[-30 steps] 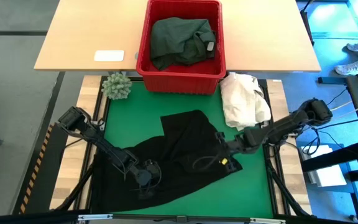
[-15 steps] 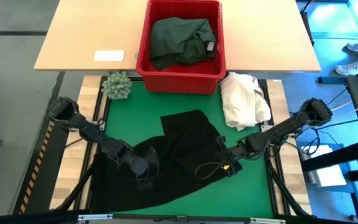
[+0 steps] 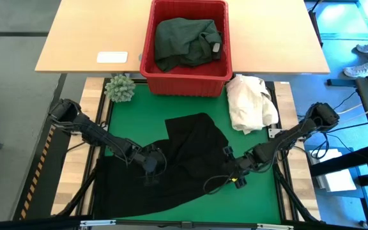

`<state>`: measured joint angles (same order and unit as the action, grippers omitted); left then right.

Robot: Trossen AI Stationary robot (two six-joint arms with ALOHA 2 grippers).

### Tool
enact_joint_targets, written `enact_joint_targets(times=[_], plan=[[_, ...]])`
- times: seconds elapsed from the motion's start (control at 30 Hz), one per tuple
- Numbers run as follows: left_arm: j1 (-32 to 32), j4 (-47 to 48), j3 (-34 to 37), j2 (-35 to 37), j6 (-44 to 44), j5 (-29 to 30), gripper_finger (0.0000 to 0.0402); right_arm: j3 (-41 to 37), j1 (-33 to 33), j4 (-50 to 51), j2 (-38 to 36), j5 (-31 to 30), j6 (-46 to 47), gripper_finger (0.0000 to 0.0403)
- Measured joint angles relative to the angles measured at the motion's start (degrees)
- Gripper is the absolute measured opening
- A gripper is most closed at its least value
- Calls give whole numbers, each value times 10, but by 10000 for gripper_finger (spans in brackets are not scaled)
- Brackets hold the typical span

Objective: Fold laundry
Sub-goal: Fold the black shirt

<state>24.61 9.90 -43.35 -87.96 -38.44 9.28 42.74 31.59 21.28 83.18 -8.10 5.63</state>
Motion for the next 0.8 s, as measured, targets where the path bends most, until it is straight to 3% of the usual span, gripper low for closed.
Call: enact_joint_targets(times=[0.33, 0.47, 0.6, 0.8], plan=[[1, 2, 0, 0, -4, -9, 172, 0, -1, -3, 47, -7, 4, 179], [1, 2, 0, 0, -5, -15, 171, 0, -1, -2, 47, -51, 9, 172], [1, 2, 0, 0, -17, -15, 171, 0, -1, -2, 47, -76, 13, 126], [2, 2, 0, 0, -17, -22, 171, 14, -1, 16, 47, -80, 11, 14]])
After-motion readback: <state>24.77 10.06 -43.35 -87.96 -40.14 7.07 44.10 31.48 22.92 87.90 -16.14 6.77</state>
